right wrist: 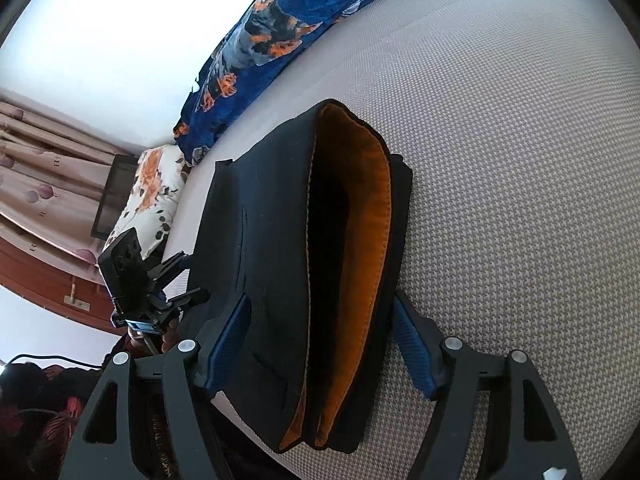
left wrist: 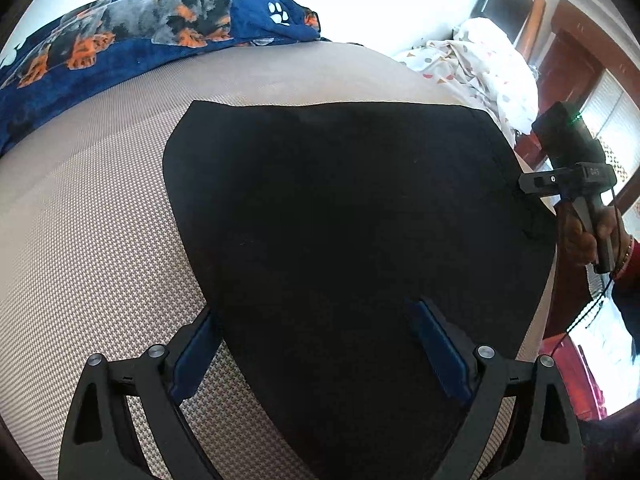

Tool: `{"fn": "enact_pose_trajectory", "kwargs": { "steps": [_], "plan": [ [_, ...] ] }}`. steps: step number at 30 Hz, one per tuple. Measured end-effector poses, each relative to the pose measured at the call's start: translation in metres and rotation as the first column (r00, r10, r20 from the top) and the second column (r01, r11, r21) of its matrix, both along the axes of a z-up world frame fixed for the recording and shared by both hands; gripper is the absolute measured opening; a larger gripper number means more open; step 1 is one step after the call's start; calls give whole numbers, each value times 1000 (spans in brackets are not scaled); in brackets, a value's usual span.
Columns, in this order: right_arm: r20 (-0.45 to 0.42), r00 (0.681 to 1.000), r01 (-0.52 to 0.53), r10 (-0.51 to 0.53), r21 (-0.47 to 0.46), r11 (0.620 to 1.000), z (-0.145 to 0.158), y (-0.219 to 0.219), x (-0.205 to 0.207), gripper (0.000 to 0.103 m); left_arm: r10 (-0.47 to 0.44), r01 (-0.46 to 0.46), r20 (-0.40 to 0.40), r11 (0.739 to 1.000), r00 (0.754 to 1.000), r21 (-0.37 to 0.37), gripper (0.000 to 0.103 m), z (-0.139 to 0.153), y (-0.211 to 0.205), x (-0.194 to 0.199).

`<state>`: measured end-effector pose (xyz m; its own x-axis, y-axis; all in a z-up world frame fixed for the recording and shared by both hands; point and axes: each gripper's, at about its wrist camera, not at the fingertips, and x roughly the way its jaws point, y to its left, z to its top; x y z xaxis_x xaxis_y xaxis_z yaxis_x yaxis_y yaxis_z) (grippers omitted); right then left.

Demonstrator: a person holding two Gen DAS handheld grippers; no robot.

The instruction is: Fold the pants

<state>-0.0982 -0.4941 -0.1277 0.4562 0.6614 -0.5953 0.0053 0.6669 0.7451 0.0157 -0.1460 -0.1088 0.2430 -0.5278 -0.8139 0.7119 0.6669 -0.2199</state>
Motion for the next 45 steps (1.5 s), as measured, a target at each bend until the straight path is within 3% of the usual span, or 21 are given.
{"fn": "enact_pose_trajectory", "kwargs": {
  "steps": [2, 6, 9, 12, 16, 23, 26, 32, 37, 40, 45],
  "plan": [
    [4, 1000, -4, 4, 4, 1000, 0, 0, 0, 70, 1, -1, -15, 1000, 1000, -17, 89, 0, 2, 4],
    [8, 1000, -18, 18, 6, 1000, 0, 2, 1, 73, 0, -22, -149, 989, 989, -147, 78, 1, 19, 21],
    [10, 1000, -26, 26, 28, 999, -1, 1, 2, 76, -51, -71, -353, 944, 934, -324, 77, -8, 43, 45],
    [16, 999, -38, 37, 53, 998, -1, 1, 2, 80, -121, -52, -419, 924, 900, -379, 77, -16, 50, 54],
    [22, 998, -66, 64, 75, 995, -2, 3, 3, 81, -193, 36, -410, 932, 891, -361, 77, -14, 38, 54],
    [33, 996, -90, 87, 109, 990, -1, 9, 7, 84, -232, 69, -439, 932, 868, -355, 78, -18, 15, 45],
    [26, 995, -93, 91, 102, 990, -1, 10, 8, 83, -209, 47, -450, 937, 868, -345, 78, -17, 20, 43],
    [9, 994, -110, 110, 102, 989, -3, 10, 14, 83, -199, -11, -524, 929, 828, -369, 76, -21, 26, 53],
    [37, 991, -129, 127, 68, 989, 0, 21, 18, 83, -206, 16, -479, 928, 853, -371, 76, -18, 13, 46],
    [40, 992, -121, 119, 64, 991, -2, 19, 17, 73, -191, 7, -471, 931, 861, -364, 70, -19, 18, 47],
    [6, 995, -95, 95, 126, 987, -11, 6, 16, 52, -174, -29, -511, 930, 842, -366, 49, -25, 30, 56]
  ]
}}
